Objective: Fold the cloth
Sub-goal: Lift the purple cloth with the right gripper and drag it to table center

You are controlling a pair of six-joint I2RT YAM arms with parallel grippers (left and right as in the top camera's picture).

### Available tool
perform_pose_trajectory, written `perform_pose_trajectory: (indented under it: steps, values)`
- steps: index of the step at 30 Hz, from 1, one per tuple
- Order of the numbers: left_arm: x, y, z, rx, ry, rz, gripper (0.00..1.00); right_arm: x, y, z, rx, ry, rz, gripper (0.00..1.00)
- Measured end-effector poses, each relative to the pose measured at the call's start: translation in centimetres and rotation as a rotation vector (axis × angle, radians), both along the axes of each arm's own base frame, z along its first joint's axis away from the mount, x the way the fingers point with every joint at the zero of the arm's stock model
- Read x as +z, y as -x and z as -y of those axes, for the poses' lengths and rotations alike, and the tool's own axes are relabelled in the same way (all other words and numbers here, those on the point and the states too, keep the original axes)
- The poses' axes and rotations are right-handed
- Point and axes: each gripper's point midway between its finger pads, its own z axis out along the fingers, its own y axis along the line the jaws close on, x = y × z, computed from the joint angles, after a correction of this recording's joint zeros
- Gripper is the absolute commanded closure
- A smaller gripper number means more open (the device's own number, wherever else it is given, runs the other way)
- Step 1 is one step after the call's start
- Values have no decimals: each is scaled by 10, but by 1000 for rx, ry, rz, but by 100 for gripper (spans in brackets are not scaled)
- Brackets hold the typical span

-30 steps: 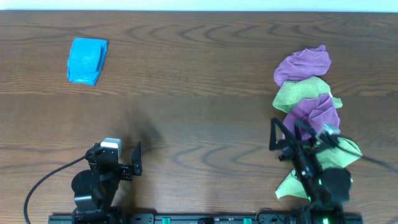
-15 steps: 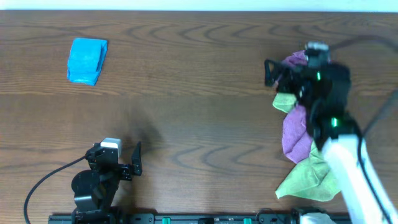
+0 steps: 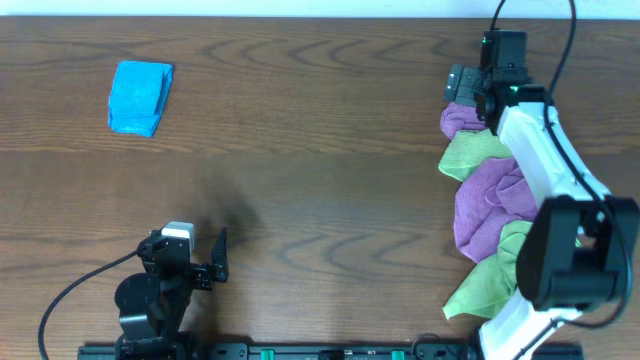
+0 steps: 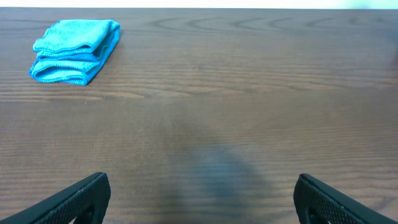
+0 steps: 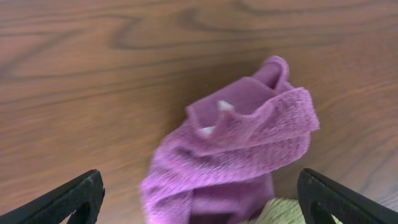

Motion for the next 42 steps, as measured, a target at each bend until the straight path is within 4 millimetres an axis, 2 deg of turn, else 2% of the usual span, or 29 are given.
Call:
perform_pose_trajectory:
  steps: [3, 10, 11, 12, 13, 14, 15, 16, 18, 22, 24, 26, 29, 30, 35, 36, 38, 42]
  values:
    - [0, 0, 0, 0, 0, 0, 5, -19, -4, 17, -51, 47, -19, 1]
    - [0, 0, 0, 0, 0, 0, 5, -39, -16, 43, -115, 91, 4, 7]
    - [0, 0, 0, 0, 0, 0, 5, -42, -19, 43, -118, 94, 6, 10]
    - [0, 0, 0, 0, 0, 0, 4, -47, -21, 43, -117, 96, 5, 17]
    - [0, 0, 0, 0, 0, 0, 5, -52, -21, 43, -115, 97, -3, 34]
    - [0, 0, 0, 0, 0, 0, 5, -58, -22, 42, -107, 96, -13, 71]
    - [0, 0, 0, 0, 0, 0, 4, -63, -23, 41, -97, 90, -17, 89]
    - [0, 0, 0, 0, 0, 0, 5, -69, -23, 40, -94, 82, -24, 99]
    - [0, 0, 0, 0, 0, 0, 5, -77, -23, 38, -92, 71, -35, 99]
    - [0, 0, 0, 0, 0, 0, 5, -77, -25, 33, -92, 57, -29, 99]
    - [0, 0, 0, 0, 0, 0, 5, -75, -26, 23, -73, 57, -28, 99]
    - [0, 0, 0, 0, 0, 0, 5, -68, -29, 3, -35, 56, -12, 99]
    - [0, 0, 0, 0, 0, 0, 5, -40, -37, -40, 58, 62, 44, 99]
    - [0, 0, 0, 0, 0, 0, 5, -25, -39, -57, 96, 63, 75, 99]
    - [0, 0, 0, 0, 0, 0, 5, 75, -35, -146, 280, 29, 271, 99]
    - [0, 0, 0, 0, 0, 0, 5, 103, -28, -169, 331, 5, 323, 99]
    - [0, 0, 0, 0, 0, 0, 5, 145, -10, -204, 418, -35, 396, 99]
    - [0, 0, 0, 0, 0, 0, 5, 217, 40, -252, 557, -104, 519, 99]
